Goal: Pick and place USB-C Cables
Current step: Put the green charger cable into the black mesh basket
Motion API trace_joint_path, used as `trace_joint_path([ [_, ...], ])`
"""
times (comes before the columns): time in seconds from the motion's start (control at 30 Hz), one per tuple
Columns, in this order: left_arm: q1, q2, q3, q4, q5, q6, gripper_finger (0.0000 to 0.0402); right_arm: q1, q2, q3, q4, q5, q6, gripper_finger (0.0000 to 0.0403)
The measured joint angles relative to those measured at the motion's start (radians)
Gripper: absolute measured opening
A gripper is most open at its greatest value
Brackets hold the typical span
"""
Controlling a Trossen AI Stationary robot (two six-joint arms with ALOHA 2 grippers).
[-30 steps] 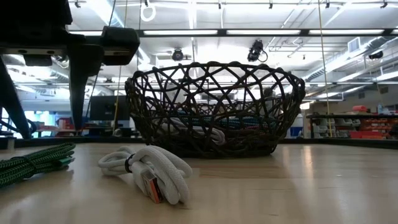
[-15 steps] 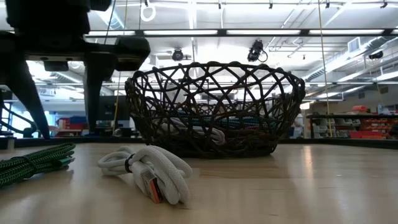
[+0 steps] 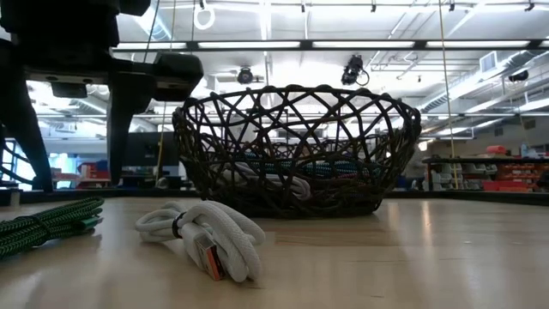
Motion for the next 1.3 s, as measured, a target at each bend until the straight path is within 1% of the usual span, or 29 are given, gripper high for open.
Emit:
trace_joint_path([
  [0.23, -0.004, 0.077, 0.000, -0.020, 0.023, -0.011, 0.0171, 0.000, 0.000, 0.000, 0.000, 0.000, -0.005, 0.0103],
  [0.47, 0.003, 0.086, 0.005, -0.019, -0.007, -0.060, 0.0168, 0.000, 0.000, 0.000, 0.000, 0.000, -0.007, 0.0103],
  [0.53, 0.007, 0.086, 0.005, -0.022, -0.012, -0.109, 0.0150, 0.000, 0.000, 0.000, 0.000, 0.000, -0.007, 0.0103],
  [0.57, 0.008, 0.086, 0.004, -0.024, -0.012, -0.135, 0.0134, 0.000, 0.000, 0.000, 0.000, 0.000, -0.007, 0.0103],
  [0.7, 0.008, 0.084, 0.007, -0.029, -0.013, -0.251, 0.0040, 0.000, 0.000, 0.000, 0.000, 0.000, -0.007, 0.0103],
  [0.73, 0.011, 0.083, 0.008, -0.024, -0.006, -0.290, 0.0031, 0.000, 0.000, 0.000, 0.000, 0.000, -0.007, 0.0103],
  [0.83, 0.011, 0.085, 0.019, -0.042, 0.001, -0.390, 0.0029, 0.000, 0.000, 0.000, 0.000, 0.000, -0.007, 0.0103],
  [0.9, 0.011, 0.091, 0.044, -0.073, 0.001, -0.460, 0.0029, 0.000, 0.000, 0.000, 0.000, 0.000, -0.007, 0.0103],
  [0.97, 0.007, 0.091, 0.077, -0.125, 0.009, -0.497, 0.0029, 0.000, 0.000, 0.000, 0.000, 0.000, -0.009, 0.0103],
  [1.17, 0.003, 0.053, 0.189, -0.190, -0.002, -0.475, 0.0029, -0.015, 0.000, 0.000, 0.000, 0.004, -0.023, 0.0103],
  [1.3, 0.027, 0.010, 0.273, -0.229, -0.023, -0.478, 0.0029, -0.024, 0.000, 0.000, -0.006, 0.004, -0.023, 0.0103],
])
